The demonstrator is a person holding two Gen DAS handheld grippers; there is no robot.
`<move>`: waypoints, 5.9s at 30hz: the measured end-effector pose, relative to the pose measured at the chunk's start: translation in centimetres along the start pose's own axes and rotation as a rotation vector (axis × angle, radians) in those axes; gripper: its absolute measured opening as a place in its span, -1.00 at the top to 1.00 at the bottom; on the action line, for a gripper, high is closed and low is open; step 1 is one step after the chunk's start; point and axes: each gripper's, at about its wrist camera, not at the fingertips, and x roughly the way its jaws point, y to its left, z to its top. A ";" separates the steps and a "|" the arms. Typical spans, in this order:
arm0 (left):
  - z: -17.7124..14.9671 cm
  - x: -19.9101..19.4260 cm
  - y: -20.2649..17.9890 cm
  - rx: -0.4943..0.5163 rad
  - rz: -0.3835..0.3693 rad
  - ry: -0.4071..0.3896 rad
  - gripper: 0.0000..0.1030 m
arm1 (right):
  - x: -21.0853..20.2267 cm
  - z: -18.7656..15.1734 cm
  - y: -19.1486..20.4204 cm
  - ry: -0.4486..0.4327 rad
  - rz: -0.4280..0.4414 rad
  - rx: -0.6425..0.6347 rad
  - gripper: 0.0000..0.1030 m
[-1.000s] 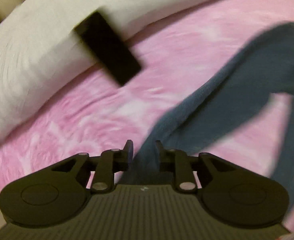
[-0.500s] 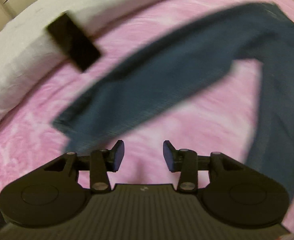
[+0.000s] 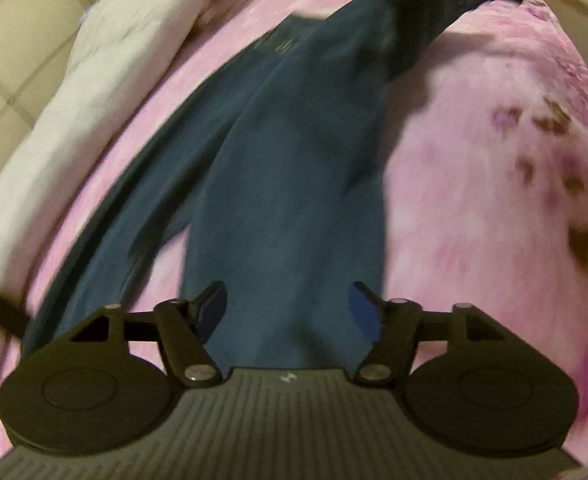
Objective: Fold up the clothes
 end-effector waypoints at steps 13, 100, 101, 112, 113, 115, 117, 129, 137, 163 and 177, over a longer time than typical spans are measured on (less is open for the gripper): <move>13.9 12.4 -11.7 0.386 0.095 0.058 0.79 | 3.5 10.7 -4.0 0.276 0.062 0.070 0.89; -34.6 -14.2 12.9 -1.090 -0.239 0.683 1.00 | -2.3 -28.9 5.7 0.353 -0.276 -1.006 -0.32; -34.1 -14.5 13.4 -1.099 -0.218 0.662 1.00 | -2.3 -28.6 6.0 0.346 -0.267 -1.009 -0.32; -15.8 -8.4 14.6 -0.960 -0.143 0.409 0.86 | 0.1 -12.5 7.2 0.190 -0.220 -1.014 -0.32; -13.5 -7.1 13.8 -0.954 -0.152 0.382 0.86 | 1.0 -10.7 7.5 0.183 -0.197 -1.019 -0.32; -8.7 -4.4 12.3 -0.943 -0.170 0.329 0.85 | 3.0 -7.2 7.9 0.172 -0.151 -1.035 -0.32; -4.2 -1.2 9.8 -0.916 -0.199 0.288 0.83 | 5.4 -4.7 8.1 0.177 -0.115 -1.080 -0.32; 7.7 9.2 -0.6 -0.686 -0.310 0.403 0.60 | 9.7 0.6 5.4 0.496 -0.089 -1.334 -0.32; 1.5 5.8 6.5 -0.471 0.057 0.416 0.53 | 7.7 0.7 10.0 0.428 0.004 -1.399 -0.32; -9.8 6.2 23.5 -0.266 0.146 0.396 0.25 | 1.8 -12.2 11.0 0.287 -0.194 -1.243 -0.32; -2.7 -13.6 7.0 -0.782 0.057 0.313 -0.07 | -10.6 0.4 6.1 0.242 -0.262 -1.276 -0.65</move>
